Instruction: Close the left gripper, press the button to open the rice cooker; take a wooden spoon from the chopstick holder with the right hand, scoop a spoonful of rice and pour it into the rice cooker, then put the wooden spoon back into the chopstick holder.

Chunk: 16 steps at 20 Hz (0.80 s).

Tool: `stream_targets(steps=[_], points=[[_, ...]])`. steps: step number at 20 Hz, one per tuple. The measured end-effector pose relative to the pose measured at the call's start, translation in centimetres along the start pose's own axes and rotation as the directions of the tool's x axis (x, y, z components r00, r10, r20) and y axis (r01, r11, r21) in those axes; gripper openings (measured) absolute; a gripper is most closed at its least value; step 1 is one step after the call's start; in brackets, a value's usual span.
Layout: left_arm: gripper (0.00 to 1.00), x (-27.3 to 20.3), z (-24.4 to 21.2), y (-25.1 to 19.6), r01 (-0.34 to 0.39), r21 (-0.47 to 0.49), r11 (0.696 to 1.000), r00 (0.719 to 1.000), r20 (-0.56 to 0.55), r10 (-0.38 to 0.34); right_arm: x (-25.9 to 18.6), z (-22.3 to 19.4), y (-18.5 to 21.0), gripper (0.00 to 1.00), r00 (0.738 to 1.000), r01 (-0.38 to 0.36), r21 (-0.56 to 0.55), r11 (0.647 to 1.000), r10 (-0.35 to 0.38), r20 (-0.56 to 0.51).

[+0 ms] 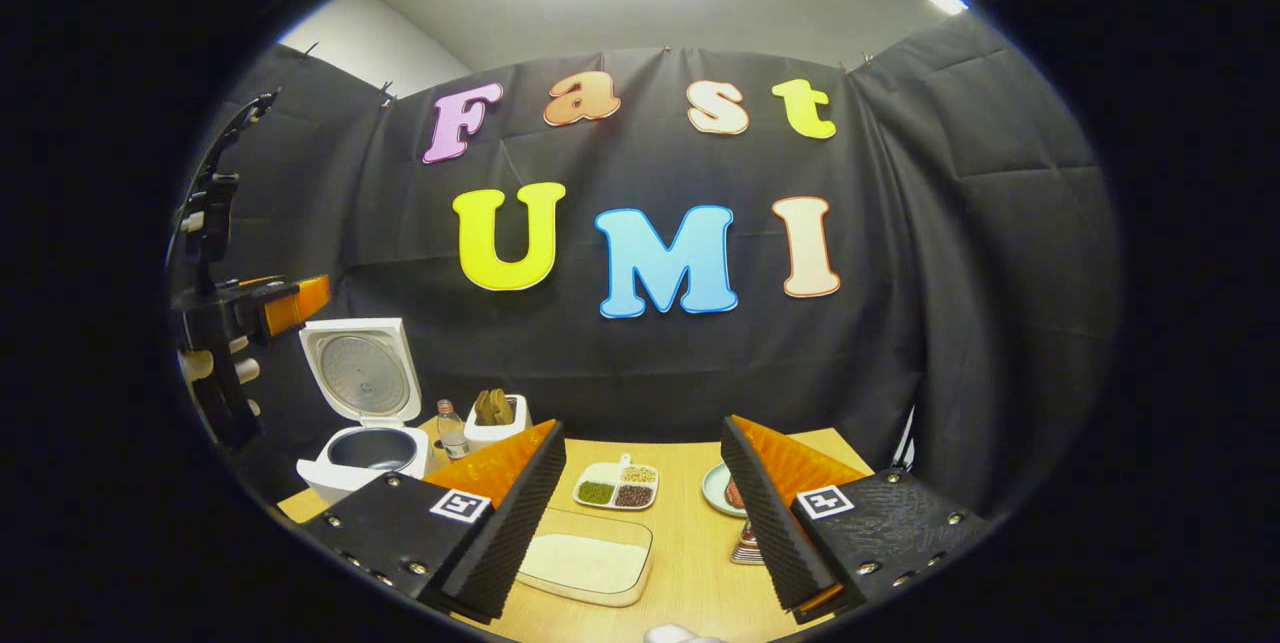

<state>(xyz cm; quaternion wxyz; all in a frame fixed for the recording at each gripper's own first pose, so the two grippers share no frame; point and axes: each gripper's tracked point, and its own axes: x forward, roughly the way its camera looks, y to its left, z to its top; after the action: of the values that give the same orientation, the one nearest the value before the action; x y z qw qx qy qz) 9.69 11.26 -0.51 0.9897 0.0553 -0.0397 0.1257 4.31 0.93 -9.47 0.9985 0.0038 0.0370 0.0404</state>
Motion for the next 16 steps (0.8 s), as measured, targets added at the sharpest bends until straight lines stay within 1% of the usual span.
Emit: stream_targets(steps=[3,5,8,12,13,14,16], points=[[0.97,4.0,1.7,2.1,-0.027,0.027,0.999,0.999,0.033,0.026,0.3,0.1,0.0,0.96,1.0,0.011,0.007,1.0,-0.011,-0.014],[0.99,7.2,2.5,3.2,-0.037,0.006,0.999,0.999,0.035,0.036,0.4,0.1,0.0,0.96,1.0,0.016,0.015,1.0,-0.016,-0.026],[0.99,13.3,1.7,5.1,-0.062,-0.047,0.997,0.998,-0.018,0.061,0.9,0.1,0.2,0.96,0.999,0.013,0.022,1.0,-0.012,-0.044],[0.99,21.4,-1.5,9.1,-0.147,-0.075,0.986,0.984,-0.112,0.138,1.3,-0.1,0.5,0.96,0.997,0.008,0.017,1.0,-0.007,-0.078],[0.99,23.2,-2.9,10.0,-0.167,-0.071,0.983,0.978,-0.14,0.156,1.4,-0.3,0.5,0.96,0.996,0.009,0.012,1.0,-0.008,-0.087],[0.95,25.0,-4.4,10.7,-0.175,-0.063,0.983,0.973,-0.165,0.163,1.6,-0.6,0.5,0.96,0.995,0.007,0.009,1.0,-0.006,-0.101],[0.98,27.7,-8.1,11.8,-0.188,-0.051,0.981,0.958,-0.231,0.172,1.7,-1.1,0.8,0.96,0.992,-0.003,0.011,1.0,0.005,-0.129]])
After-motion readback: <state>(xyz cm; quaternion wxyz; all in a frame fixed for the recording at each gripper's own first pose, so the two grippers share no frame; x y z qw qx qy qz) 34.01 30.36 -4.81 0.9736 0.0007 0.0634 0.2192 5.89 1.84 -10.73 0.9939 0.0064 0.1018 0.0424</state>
